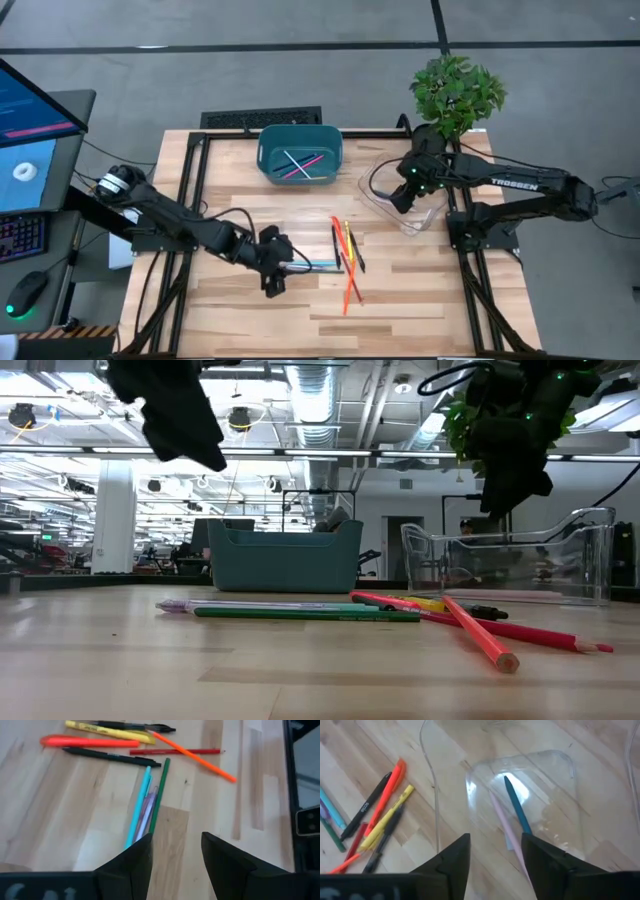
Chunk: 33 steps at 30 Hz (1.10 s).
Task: Sort pens & pencils
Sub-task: Put the green pencil into the blue bin
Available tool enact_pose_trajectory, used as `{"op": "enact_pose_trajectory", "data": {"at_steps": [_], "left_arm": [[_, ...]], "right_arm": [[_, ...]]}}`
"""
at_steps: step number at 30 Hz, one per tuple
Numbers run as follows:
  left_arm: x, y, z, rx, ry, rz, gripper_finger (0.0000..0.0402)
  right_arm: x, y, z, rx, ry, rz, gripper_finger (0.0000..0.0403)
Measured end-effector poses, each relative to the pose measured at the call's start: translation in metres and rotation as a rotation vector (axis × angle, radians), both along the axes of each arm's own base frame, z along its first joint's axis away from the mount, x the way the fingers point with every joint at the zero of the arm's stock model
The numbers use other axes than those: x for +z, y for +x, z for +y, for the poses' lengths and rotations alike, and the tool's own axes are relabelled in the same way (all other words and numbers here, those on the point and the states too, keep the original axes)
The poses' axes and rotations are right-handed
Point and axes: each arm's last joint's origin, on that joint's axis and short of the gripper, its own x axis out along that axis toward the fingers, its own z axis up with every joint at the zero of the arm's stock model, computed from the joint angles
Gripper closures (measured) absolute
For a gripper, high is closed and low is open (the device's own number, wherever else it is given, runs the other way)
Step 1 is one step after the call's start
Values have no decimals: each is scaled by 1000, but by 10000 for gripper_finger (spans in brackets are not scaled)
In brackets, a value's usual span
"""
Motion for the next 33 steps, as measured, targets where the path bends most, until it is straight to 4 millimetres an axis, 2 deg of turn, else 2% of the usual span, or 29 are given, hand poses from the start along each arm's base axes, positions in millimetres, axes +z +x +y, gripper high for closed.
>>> {"op": "enact_pose_trajectory", "data": {"at_steps": [5, 11, 16, 24, 33], "left_arm": [[-15, 1, -4, 15, -17, 34, 244], [-46, 19, -19, -66, -84, 76, 244], [-55, 27, -21, -56, -32, 93, 244], [-75, 29, -20, -73, 52, 150, 244], [-76, 28, -18, -92, 137, 154, 244]], "right_arm": [[0, 0, 0, 1, 2, 0, 214], [-1, -1, 0, -3, 9, 10, 215], [-1, -1, 1, -4, 11, 14, 219], [-1, -1, 1, -4, 12, 18, 222], [-1, -2, 1, -5, 13, 20, 225]]}}
